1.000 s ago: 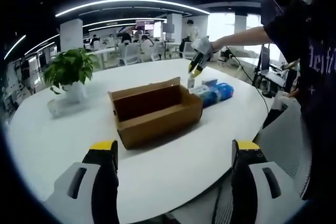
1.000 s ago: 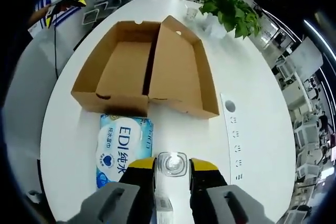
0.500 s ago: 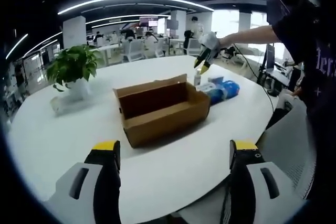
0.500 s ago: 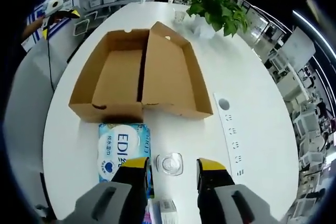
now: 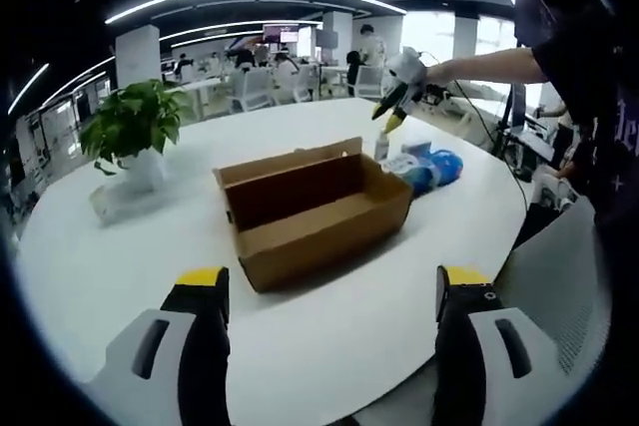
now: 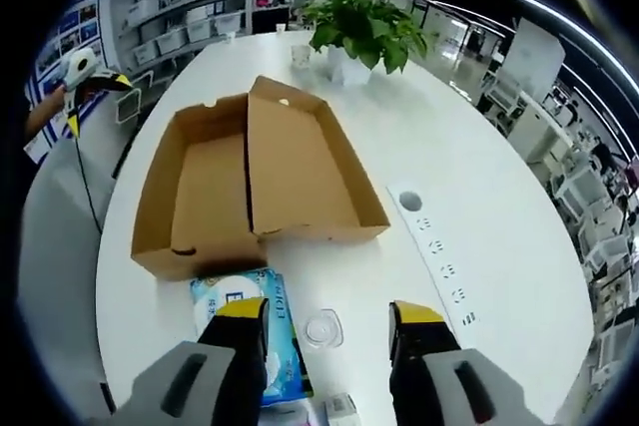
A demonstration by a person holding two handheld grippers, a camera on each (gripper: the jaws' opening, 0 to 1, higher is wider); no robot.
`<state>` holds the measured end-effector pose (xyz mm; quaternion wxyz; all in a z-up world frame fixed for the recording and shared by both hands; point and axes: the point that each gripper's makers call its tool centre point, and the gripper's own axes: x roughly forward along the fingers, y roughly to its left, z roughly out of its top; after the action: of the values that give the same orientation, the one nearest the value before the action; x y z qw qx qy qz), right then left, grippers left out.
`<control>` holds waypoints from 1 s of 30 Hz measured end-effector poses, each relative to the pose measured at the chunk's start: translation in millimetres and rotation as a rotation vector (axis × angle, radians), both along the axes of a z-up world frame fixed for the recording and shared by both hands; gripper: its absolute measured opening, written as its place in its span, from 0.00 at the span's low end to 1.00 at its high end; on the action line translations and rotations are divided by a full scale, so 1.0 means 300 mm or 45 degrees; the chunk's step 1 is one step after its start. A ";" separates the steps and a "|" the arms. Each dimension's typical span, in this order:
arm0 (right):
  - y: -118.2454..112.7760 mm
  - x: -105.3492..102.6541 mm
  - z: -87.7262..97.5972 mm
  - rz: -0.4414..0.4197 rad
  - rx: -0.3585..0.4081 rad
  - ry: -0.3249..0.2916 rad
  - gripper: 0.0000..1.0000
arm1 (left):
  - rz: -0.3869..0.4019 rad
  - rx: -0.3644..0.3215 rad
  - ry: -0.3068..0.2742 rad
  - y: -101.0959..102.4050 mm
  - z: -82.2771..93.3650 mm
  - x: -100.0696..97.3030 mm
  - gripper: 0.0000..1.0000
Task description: Operate the shoe box by opening the lid, removing the specified soft item, and placing it in the target area until the item is outside and the box remains undamaged.
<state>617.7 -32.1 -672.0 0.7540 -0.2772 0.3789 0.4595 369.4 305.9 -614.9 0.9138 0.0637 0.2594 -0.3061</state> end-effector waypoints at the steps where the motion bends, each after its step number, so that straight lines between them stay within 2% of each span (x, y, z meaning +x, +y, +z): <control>1: 0.003 -0.001 0.000 -0.006 0.005 0.003 0.49 | 0.001 0.000 0.001 0.002 -0.001 0.009 0.85; 6: 0.026 0.003 -0.001 -0.049 0.048 0.027 0.51 | 0.039 -0.023 0.006 0.021 -0.006 0.067 0.85; 10: 0.041 0.003 -0.001 -0.085 0.074 0.039 0.52 | 0.065 -0.007 0.012 0.041 -0.022 0.098 0.83; 15: 0.052 0.033 -0.001 -0.172 0.124 0.054 0.52 | 0.104 -0.003 0.033 0.061 -0.044 0.127 0.76; 22: 0.061 0.074 -0.002 -0.329 0.201 0.064 0.51 | 0.200 -0.062 0.058 0.086 -0.072 0.177 0.68; 30: 0.081 0.093 -0.002 -0.413 0.241 0.063 0.48 | 0.264 -0.070 0.097 0.115 -0.104 0.221 0.56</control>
<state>645.7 -7.7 -672.5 0.8314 -0.1290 0.3922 0.3721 435.5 340.5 -646.1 0.9314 -0.0004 0.2904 -0.2193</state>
